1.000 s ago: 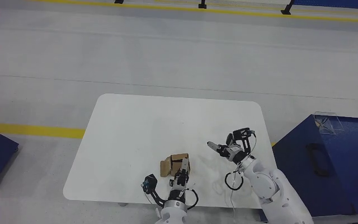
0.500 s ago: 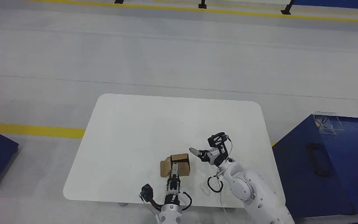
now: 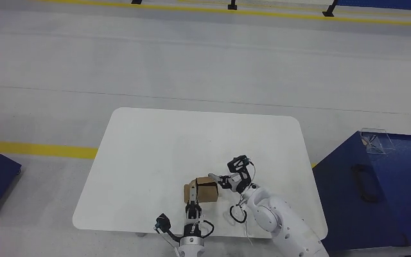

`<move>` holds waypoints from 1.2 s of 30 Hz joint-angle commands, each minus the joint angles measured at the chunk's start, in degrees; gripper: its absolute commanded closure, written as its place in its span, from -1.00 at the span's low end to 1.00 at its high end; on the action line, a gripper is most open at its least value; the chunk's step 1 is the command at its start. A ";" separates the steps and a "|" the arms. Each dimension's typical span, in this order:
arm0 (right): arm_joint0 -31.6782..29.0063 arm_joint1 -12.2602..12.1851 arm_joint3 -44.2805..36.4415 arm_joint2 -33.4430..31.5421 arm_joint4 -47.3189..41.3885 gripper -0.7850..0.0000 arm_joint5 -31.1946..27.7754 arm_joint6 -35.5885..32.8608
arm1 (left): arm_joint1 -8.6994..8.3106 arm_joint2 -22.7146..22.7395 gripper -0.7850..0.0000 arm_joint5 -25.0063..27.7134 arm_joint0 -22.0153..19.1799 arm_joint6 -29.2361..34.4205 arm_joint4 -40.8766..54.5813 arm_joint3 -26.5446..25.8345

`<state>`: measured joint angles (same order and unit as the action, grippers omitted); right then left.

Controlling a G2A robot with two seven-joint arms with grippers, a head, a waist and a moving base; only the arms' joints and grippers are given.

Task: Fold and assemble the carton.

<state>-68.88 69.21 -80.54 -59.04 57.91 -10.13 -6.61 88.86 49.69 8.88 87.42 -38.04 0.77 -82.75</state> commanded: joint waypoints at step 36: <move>-0.55 2.08 2.22 3.84 9.90 -1.00 4.69 1.60 | 4.31 3.50 -1.00 21.81 -4.35 -0.26 16.78 10.62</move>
<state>-69.41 71.26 -78.34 -55.20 67.73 -5.43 -5.02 93.10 53.04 30.44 83.10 -38.12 17.85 -72.27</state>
